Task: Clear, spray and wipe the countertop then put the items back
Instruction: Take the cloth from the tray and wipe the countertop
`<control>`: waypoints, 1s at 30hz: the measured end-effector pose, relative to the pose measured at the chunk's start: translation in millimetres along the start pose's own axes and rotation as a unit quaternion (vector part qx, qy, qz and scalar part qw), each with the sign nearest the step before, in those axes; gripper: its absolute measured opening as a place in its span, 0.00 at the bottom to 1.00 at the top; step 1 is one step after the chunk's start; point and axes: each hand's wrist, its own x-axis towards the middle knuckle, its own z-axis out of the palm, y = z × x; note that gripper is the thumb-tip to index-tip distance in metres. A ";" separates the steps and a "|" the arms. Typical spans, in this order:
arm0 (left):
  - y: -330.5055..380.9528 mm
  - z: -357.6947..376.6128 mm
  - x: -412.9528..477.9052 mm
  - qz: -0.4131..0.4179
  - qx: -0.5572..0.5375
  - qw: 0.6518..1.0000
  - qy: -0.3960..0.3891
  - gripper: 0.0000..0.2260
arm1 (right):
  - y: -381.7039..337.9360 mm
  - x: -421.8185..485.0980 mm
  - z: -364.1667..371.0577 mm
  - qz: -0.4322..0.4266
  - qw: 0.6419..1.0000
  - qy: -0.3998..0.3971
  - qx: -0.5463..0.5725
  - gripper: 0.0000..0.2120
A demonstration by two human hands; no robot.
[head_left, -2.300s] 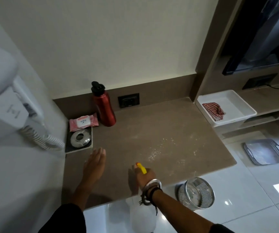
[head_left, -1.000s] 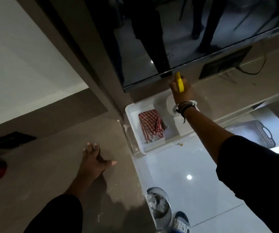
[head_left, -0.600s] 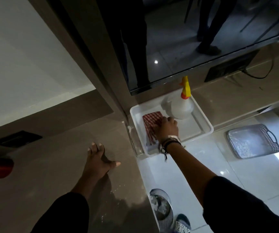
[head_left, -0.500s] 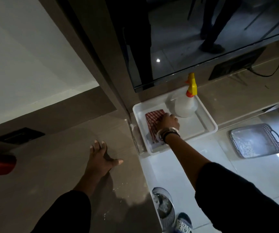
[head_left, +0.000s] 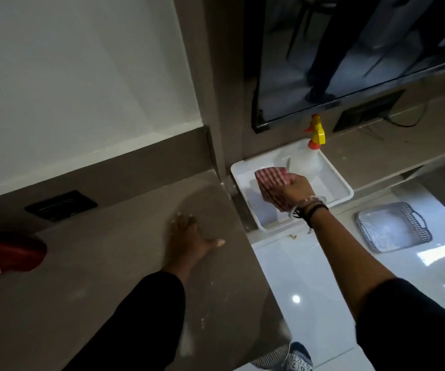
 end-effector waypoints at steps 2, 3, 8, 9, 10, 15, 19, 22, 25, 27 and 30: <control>-2.2 -6.1 0.0 0.009 0.019 0.999 -0.027 0.56 | 1.0 -53.5 -4.6 -0.042 0.998 0.045 -0.032 0.08; -5.0 -11.1 1.0 0.018 0.031 0.998 -0.047 0.55 | 4.7 -79.6 0.0 -0.055 0.994 0.074 -0.064 0.07; -62.4 -49.6 -11.6 0.069 -0.107 0.987 -0.094 0.46 | 29.0 -221.5 81.1 -0.098 0.927 0.247 -0.266 0.11; -81.7 -58.3 -20.8 0.082 -0.148 0.984 -0.063 0.43 | 32.3 -245.6 106.0 -0.110 0.920 0.229 -0.298 0.08; -101.9 -66.2 -32.2 0.102 -0.161 0.981 -0.030 0.40 | 33.0 -267.2 132.5 -0.114 0.915 0.185 -0.341 0.08; -228.8 -82.1 -98.8 0.140 -0.147 0.976 0.085 0.30 | 39.9 -314.6 197.8 -0.108 0.891 0.068 -0.437 0.26; -344.2 -72.3 -148.6 0.121 -0.062 0.982 0.131 0.35 | 58.4 -298.1 171.2 -0.131 0.874 0.078 -0.460 0.37; -390.7 -50.6 -170.1 0.115 -0.015 0.979 0.165 0.41 | 82.4 -277.3 151.7 -0.195 0.831 -0.057 -0.518 0.45; -424.3 -30.0 -179.7 0.108 0.033 0.979 0.168 0.40 | 100.7 -262.9 160.3 -0.212 0.823 -0.043 -0.526 0.40; -434.8 -23.7 -179.3 0.105 0.033 0.980 0.168 0.38 | 105.6 -259.9 172.5 -0.199 0.839 -0.002 -0.507 0.36; -433.6 -24.4 -177.3 0.106 0.036 0.979 0.168 0.37 | 99.4 -254.7 191.4 -0.143 0.866 0.073 -0.474 0.32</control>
